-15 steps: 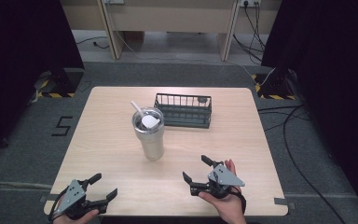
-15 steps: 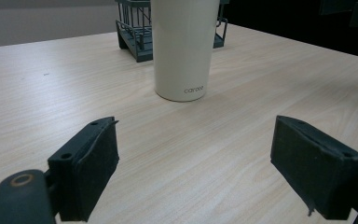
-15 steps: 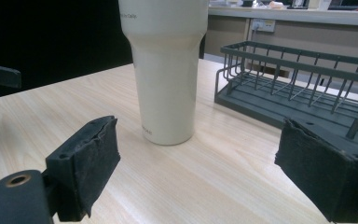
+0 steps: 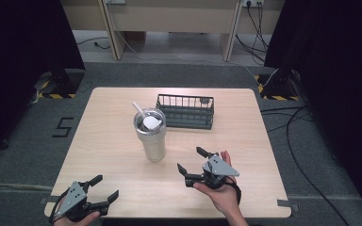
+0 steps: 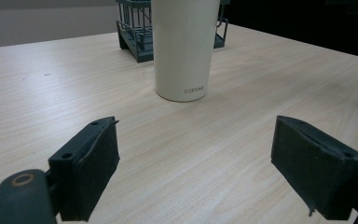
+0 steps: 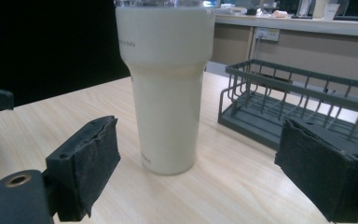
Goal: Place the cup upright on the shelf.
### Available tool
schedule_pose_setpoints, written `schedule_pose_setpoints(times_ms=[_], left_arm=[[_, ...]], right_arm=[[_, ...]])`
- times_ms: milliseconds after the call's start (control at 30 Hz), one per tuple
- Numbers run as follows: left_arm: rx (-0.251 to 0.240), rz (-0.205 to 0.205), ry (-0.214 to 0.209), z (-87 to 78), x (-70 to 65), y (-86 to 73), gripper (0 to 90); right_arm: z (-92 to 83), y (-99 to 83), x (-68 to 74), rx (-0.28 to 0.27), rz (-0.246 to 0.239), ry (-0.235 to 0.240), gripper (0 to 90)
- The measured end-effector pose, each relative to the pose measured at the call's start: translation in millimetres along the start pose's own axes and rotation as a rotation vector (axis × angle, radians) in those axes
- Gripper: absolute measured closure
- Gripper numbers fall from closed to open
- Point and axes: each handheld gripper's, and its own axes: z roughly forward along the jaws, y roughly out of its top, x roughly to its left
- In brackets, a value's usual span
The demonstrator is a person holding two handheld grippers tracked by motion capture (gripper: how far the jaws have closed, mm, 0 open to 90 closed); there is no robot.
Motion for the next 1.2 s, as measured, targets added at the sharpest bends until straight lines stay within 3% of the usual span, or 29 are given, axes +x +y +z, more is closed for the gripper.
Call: schedule_pose_setpoints(times_ms=[300, 833, 1200], left_arm=[[-0.002, 0.000, -0.001, -0.7, 0.7, 0.1, 14.4], [-0.009, 0.000, -0.007, -1.3, 0.3, 0.8, 14.4], [-0.011, 0.001, -0.012, -1.7, 0.2, 1.2, 14.4]], right_arm=[[29.6, 13.0, 1.9, -0.010, -0.005, 0.014, 13.1], [82.1, 13.7, 13.0, 0.023, -0.002, 0.057, 13.1], [111.4, 6.6, 16.7, 0.051, 0.002, 0.057, 13.1]])
